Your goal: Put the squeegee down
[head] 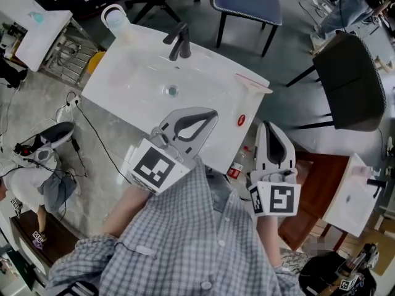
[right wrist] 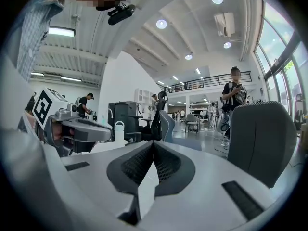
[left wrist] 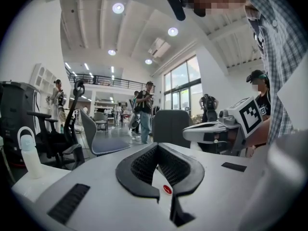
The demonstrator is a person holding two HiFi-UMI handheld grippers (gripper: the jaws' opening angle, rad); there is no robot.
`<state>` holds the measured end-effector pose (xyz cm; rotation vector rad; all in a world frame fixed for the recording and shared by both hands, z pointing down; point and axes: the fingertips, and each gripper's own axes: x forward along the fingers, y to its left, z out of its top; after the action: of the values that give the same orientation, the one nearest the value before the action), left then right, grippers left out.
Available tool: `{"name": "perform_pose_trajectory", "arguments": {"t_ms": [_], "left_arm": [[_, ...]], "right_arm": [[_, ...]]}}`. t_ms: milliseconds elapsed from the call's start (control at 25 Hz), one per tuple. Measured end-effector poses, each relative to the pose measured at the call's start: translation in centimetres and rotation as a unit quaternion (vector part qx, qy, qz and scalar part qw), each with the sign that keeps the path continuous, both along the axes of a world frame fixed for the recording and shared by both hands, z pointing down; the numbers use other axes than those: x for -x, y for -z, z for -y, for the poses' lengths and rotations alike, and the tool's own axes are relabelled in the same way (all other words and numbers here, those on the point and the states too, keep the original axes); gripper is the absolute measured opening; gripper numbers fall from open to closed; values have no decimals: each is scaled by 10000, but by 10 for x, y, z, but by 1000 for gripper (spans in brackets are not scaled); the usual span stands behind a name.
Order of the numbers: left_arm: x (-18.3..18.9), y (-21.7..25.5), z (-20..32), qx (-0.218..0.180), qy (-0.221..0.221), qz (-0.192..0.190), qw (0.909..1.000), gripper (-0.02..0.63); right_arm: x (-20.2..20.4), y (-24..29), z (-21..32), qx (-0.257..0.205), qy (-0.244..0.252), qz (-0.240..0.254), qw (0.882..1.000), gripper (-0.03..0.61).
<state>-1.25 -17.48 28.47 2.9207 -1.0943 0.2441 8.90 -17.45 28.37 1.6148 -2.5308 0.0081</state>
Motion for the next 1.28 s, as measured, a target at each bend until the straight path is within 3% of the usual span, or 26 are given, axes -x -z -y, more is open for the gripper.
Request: {"name": "perform_pose_trajectory", "arguments": {"t_ms": [1280], "left_arm": [[-14, -3, -1, 10, -183, 18, 9998, 6]], "right_arm": [[7, -6, -3, 27, 116, -253, 9996, 9]]}}
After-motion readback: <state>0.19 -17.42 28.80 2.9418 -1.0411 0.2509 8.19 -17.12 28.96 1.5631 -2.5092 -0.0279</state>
